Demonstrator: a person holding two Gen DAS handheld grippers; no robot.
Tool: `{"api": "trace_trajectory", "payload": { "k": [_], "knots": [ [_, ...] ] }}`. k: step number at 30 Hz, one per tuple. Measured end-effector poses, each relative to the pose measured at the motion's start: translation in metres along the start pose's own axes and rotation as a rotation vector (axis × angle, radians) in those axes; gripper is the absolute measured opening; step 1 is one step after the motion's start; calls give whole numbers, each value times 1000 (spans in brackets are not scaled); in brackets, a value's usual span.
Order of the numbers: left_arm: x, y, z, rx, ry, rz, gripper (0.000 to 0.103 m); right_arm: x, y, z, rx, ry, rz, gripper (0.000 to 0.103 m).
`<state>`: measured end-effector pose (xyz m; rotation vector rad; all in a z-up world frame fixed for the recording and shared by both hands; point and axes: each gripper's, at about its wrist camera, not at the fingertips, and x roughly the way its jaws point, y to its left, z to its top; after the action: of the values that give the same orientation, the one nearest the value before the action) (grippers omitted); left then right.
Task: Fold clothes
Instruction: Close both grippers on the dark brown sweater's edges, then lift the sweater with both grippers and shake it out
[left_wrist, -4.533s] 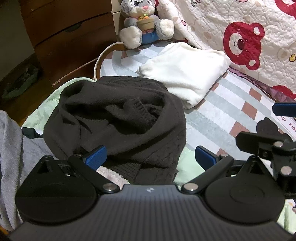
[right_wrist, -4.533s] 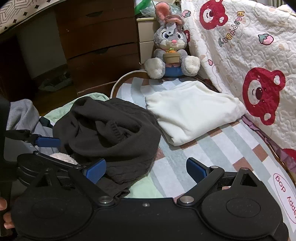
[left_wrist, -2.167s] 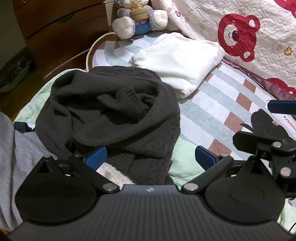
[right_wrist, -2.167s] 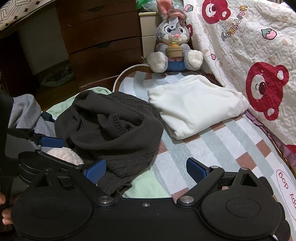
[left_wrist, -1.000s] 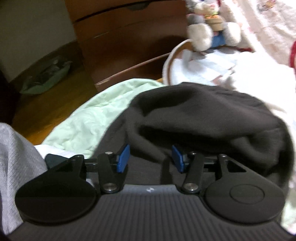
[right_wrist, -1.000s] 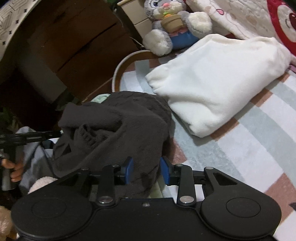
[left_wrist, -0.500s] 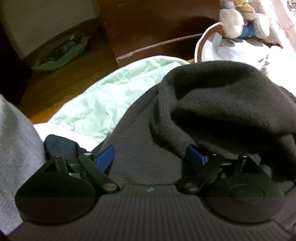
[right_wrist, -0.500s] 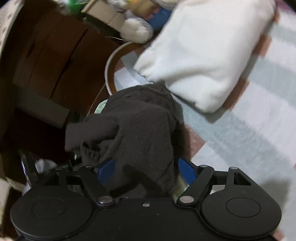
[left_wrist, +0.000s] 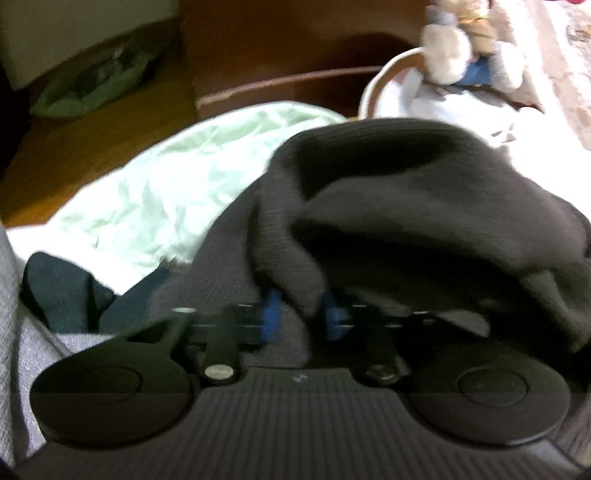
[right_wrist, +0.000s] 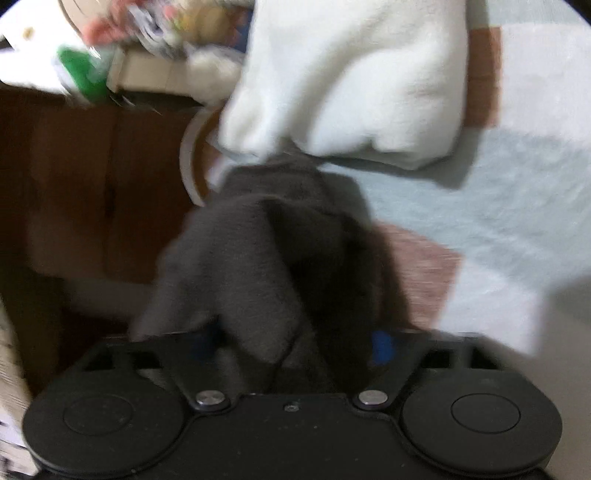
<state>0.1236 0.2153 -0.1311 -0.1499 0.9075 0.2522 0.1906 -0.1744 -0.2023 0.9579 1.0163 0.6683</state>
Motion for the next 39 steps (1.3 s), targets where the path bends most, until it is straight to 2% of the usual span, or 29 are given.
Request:
{"api": "trace_trajectory", "payload": {
  "k": [3,8,13,16,17,19,20,23,25,28,30,31,32,33,34,35,36,39],
  "knots": [
    [-10,-5,1,34,-54,3,4,-20,26,-2,-105,-59,19,29],
    [-21,-1,-2,32,-75,-25,4,-53,68,-5,-279,-157,50,25],
    [-32,5,-4,24,-89,-56,6,-68,77,-8,-387,-198,-56,25],
    [-25,7,-8,18,-65,-57,9,-76,80,-10,-449,-220,-127,24],
    [-23,7,-9,20,-63,-48,13,-79,81,-10,-469,-227,-151,24],
    [-22,6,-12,32,-70,-16,29,-84,83,-11,-509,-241,-199,24],
    [-21,6,-13,38,-73,0,43,-87,84,-12,-530,-248,-223,24],
    [-22,6,-14,60,-101,47,53,-95,88,-14,-590,-269,-295,25],
    [-19,2,-14,85,-105,64,65,-100,90,-15,-630,-283,-343,25],
    [-15,-6,-13,126,-104,84,78,-99,86,-16,-642,-278,-361,25],
    [-11,-11,-13,153,-103,96,91,-97,82,-16,-644,-274,-370,25],
    [-10,-13,-13,166,-103,103,90,-96,80,-16,-646,-273,-379,25],
    [-8,-16,-13,180,-102,109,82,-94,77,-15,-650,-273,-390,25],
    [-7,-18,-12,193,-102,116,62,-92,76,-16,-655,-271,-412,25],
    [-5,-21,-12,207,-101,122,52,-90,74,-16,-661,-267,-441,25],
    [-3,-23,-12,221,-101,129,31,-88,73,-16,-657,-264,-465,25],
    [-2,-26,-12,234,-100,135,20,-86,71,-16,-647,-261,-485,25],
    [-3,-34,-12,274,-122,167,14,-99,81,-22,-675,-325,-515,25]
  ]
}}
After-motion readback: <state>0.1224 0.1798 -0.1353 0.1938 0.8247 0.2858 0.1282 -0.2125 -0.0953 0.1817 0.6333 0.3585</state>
